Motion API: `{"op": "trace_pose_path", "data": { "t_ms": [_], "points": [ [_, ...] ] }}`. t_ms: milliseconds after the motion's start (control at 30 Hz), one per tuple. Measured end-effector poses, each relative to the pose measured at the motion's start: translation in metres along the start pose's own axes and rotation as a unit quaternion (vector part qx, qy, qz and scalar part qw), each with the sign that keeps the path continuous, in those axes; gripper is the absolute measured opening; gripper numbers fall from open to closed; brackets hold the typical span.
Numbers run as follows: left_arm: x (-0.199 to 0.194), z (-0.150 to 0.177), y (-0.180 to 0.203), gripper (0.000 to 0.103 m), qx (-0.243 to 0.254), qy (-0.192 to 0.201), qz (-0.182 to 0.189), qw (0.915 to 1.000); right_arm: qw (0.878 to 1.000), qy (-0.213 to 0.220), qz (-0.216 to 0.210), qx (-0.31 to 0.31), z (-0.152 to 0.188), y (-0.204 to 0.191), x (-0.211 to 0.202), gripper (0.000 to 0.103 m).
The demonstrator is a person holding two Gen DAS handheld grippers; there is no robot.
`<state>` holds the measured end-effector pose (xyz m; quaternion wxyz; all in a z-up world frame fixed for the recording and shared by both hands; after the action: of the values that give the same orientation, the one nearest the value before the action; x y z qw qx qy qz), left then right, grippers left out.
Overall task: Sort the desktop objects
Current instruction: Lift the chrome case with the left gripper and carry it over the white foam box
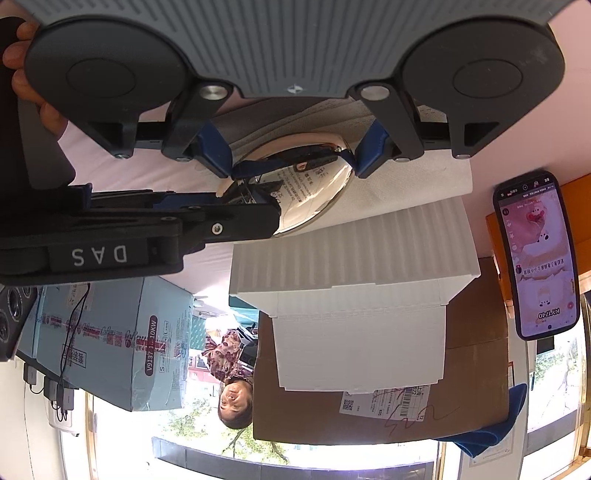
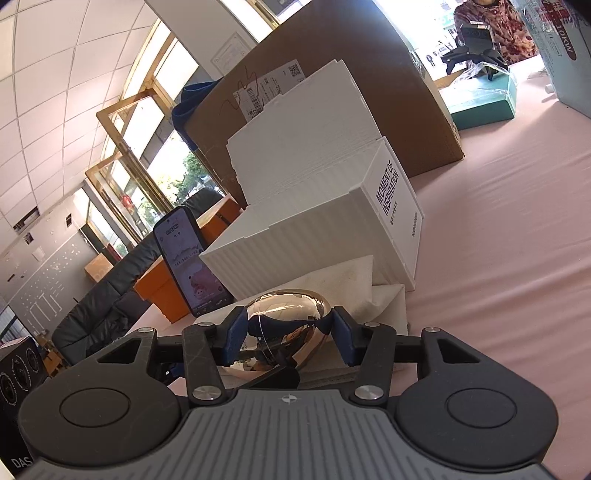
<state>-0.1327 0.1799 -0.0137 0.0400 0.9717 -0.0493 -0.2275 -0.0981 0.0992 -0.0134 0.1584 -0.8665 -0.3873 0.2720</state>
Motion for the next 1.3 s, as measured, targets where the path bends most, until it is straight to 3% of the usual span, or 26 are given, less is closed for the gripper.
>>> {"op": "trace_pose_path", "data": {
  "t_ms": [367, 733, 1000, 1300],
  "points": [
    [-0.038, -0.035, 0.011, 0.07, 0.023, 0.053, 0.002, 0.9983, 0.999, 0.037, -0.034, 0.007, -0.016, -0.018, -0.031, 0.044],
    [-0.062, -0.09, 0.013, 0.07, 0.028, 0.101, 0.009, 0.9944, 0.996, 0.072, -0.035, -0.028, -0.068, -0.055, -0.057, 0.044],
    [-0.057, -0.136, 0.002, 0.07, 0.022, 0.119, 0.014, 0.9926, 0.993, 0.088, -0.031, -0.066, -0.111, -0.078, -0.059, 0.044],
    [-0.032, -0.181, -0.01, 0.07, 0.014, 0.125, 0.02, 0.9918, 0.992, 0.097, -0.028, -0.074, -0.167, -0.077, -0.036, 0.044]
  ]
}}
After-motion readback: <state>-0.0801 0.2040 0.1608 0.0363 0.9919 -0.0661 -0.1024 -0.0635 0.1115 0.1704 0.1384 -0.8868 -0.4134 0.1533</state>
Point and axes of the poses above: each gripper's, at about its wrist camera, not at the fingertips, and x roughly the way its jaws point, y to its right, z to its underside, the point moved 10 cm from there along x, roughly the way its jaws point, and after that the axes turned 6 degrees about -x, right-handed, at the moved point
